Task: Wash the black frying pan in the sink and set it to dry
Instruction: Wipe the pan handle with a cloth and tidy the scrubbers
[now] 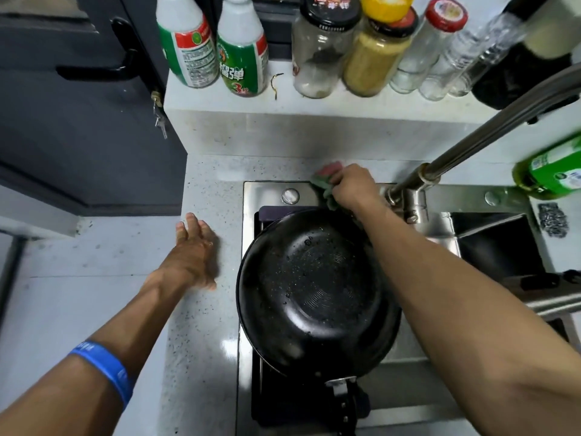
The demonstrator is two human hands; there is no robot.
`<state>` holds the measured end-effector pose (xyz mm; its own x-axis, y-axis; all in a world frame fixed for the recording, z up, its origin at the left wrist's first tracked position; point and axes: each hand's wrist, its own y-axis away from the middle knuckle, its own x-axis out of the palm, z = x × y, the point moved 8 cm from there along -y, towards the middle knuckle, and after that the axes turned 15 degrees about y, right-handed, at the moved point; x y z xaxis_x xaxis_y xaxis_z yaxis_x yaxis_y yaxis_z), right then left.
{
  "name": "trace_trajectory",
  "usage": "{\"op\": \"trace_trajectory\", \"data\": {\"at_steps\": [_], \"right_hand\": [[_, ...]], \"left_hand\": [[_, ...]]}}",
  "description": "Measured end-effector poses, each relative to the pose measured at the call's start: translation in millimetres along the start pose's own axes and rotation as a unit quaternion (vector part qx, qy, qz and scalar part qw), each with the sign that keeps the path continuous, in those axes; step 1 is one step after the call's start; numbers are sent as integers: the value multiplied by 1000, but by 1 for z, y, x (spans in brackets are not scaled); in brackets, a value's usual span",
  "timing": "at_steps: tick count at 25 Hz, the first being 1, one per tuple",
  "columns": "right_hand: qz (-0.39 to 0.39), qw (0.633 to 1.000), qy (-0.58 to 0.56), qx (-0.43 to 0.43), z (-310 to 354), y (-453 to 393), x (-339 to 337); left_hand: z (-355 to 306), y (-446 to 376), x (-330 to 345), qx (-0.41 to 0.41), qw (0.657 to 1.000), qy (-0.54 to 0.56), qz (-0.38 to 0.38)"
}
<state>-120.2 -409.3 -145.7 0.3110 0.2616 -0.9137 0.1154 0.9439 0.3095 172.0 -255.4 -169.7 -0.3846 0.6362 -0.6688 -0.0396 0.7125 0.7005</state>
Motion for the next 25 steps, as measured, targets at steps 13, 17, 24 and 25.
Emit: {"op": "trace_trajectory", "data": {"at_steps": [13,17,24,25], "right_hand": [[106,618,-700,342,-175,282,0],[156,596,-723,313,-192,245,1],[151,782,-544,264,-212,217,-7],[108,828,-483,263,-226,210,-14]], "left_hand": [[-176,204,70,185,778,569,-192],[-290,180,120,258,802,519,-142],[-340,132,166,-41,656,742,-136],[-351,142,173,-45,627,767,-127]]}}
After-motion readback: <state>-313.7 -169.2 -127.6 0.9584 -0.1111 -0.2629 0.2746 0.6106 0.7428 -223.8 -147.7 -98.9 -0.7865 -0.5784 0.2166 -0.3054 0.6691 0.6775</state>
